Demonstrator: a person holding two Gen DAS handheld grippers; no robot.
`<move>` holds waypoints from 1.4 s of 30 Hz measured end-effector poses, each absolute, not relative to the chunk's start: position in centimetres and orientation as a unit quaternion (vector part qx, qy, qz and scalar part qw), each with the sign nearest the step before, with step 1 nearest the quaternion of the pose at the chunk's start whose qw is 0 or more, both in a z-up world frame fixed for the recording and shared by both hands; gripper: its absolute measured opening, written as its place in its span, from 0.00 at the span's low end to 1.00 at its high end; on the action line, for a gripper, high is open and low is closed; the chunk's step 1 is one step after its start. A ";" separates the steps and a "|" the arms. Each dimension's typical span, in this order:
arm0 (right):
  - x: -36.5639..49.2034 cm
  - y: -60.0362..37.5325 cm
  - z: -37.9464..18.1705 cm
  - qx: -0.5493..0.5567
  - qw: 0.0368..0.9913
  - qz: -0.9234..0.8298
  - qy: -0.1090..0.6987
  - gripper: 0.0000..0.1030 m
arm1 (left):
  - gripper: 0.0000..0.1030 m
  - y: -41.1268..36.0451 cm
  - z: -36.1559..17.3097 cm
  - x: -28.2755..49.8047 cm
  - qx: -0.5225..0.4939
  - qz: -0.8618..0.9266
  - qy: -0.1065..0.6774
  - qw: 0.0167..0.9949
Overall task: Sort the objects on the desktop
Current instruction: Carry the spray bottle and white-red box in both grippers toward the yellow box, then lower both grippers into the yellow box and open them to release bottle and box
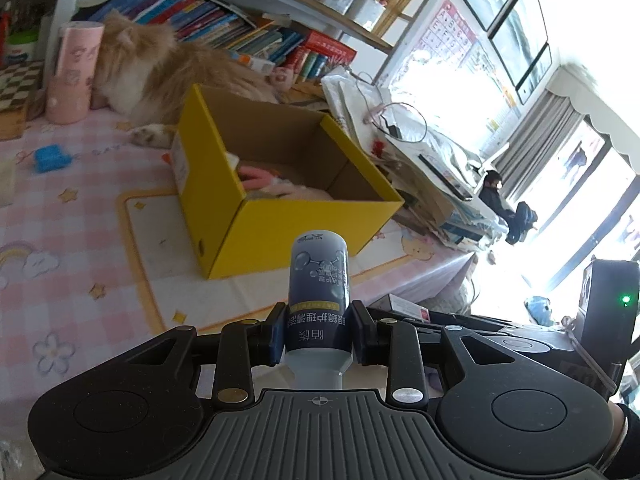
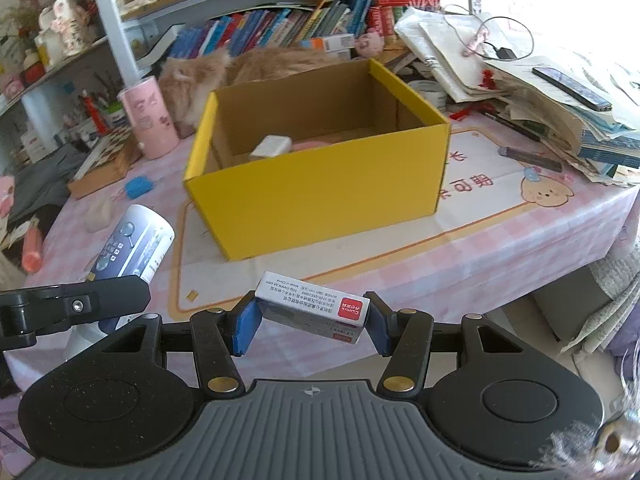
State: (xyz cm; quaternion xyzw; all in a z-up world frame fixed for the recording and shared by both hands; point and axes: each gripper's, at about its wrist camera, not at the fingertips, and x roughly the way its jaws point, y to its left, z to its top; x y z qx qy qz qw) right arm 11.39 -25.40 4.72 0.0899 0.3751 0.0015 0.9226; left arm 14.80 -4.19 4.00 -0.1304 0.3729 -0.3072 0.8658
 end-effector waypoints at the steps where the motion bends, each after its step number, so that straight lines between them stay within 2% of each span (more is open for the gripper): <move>1: 11.7 -25.8 4.8 0.091 0.923 0.000 0.373 0.50 | 0.30 -4.5 4.2 15.2 -0.129 -0.309 0.371 0.866; 25: 22.0 -31.7 9.0 0.059 0.955 0.055 0.284 0.50 | 0.30 -10.1 8.0 23.6 -0.121 -0.268 0.300 0.908; 32: 25.9 -32.1 9.1 0.025 0.956 0.092 0.276 0.50 | 0.30 -11.0 6.5 26.1 -0.113 -0.234 0.305 0.916; 42: 29.1 -31.1 6.3 -0.030 0.937 0.146 0.316 0.50 | 0.30 -12.3 4.1 27.7 -0.092 -0.209 0.334 0.915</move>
